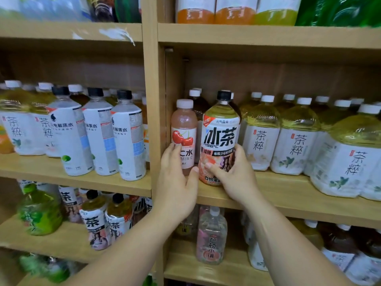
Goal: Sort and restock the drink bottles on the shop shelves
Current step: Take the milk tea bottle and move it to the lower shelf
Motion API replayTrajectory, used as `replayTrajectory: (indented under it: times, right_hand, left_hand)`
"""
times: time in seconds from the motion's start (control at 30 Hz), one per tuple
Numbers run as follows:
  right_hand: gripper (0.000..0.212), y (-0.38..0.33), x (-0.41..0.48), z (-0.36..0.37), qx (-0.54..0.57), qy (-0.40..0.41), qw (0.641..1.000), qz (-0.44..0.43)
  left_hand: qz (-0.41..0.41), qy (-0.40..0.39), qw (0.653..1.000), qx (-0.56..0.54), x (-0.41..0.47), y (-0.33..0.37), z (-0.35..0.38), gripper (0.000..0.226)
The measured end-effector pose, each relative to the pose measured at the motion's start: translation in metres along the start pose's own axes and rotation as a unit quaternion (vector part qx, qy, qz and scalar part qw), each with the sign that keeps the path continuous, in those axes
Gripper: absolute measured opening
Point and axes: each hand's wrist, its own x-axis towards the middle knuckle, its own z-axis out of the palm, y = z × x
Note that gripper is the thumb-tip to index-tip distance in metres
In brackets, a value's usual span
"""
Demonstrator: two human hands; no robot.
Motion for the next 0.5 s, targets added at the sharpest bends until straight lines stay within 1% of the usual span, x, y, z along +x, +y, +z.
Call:
replayTrajectory:
  times: [0.1,0.2,0.27,0.37,0.5]
  right_hand:
    - [0.084,0.005,-0.006,-0.012,-0.002,0.007,1.0,0.003]
    - [0.074,0.008,-0.01,-0.028,0.0,0.006,1.0,0.007]
    - [0.074,0.01,-0.011,-0.039,0.005,0.001,1.0,0.013]
    - [0.078,0.015,-0.011,-0.056,0.008,-0.002,1.0,0.015]
    - [0.081,0.024,-0.01,-0.074,0.024,-0.008,0.999,0.028]
  left_hand:
    - [-0.045,0.033,0.997,-0.045,0.001,0.008,0.015,0.074]
    - [-0.12,0.088,0.985,-0.093,0.007,0.017,0.035,0.077]
    - [-0.16,0.119,0.976,-0.083,0.011,0.024,0.046,0.079]
    - [-0.187,0.152,0.97,-0.04,0.019,0.032,0.054,0.083]
    - [-0.255,0.159,0.954,0.006,0.035,0.031,0.065,0.084]
